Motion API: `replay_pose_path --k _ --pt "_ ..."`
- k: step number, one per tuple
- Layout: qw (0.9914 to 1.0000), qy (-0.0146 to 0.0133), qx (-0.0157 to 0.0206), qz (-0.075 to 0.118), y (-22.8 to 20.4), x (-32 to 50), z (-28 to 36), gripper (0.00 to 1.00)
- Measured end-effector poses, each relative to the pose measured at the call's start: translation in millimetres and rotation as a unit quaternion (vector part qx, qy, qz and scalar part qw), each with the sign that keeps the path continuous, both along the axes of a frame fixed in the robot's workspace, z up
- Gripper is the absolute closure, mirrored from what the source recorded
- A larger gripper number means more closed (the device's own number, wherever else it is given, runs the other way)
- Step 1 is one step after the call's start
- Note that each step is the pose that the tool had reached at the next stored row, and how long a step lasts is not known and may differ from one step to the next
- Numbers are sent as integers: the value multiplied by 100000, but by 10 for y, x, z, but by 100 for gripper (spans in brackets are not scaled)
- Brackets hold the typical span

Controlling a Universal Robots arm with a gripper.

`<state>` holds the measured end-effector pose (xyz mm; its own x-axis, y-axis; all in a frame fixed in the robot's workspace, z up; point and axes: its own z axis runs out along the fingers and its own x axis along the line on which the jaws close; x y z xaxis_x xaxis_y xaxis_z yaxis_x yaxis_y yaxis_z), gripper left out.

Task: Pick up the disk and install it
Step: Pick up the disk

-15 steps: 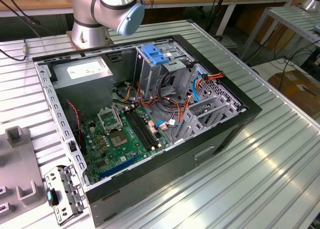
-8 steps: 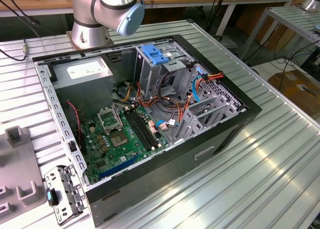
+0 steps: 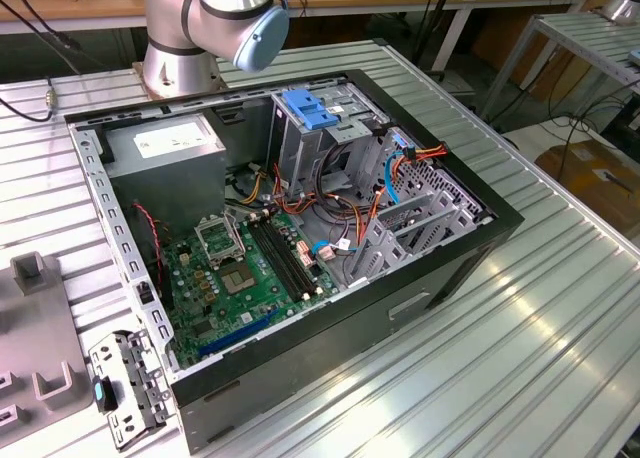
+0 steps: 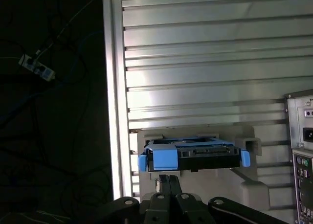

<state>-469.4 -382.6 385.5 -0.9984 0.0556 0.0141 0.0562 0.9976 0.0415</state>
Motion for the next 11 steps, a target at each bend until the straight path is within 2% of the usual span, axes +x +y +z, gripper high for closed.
replay_pose_path --k 2,6,11 --pt "99985 3 -2 1710 0 0 0 89" --pt "99937 1 -1 3542 0 0 0 89" --pt "99813 2 -2 6109 0 0 0 89"
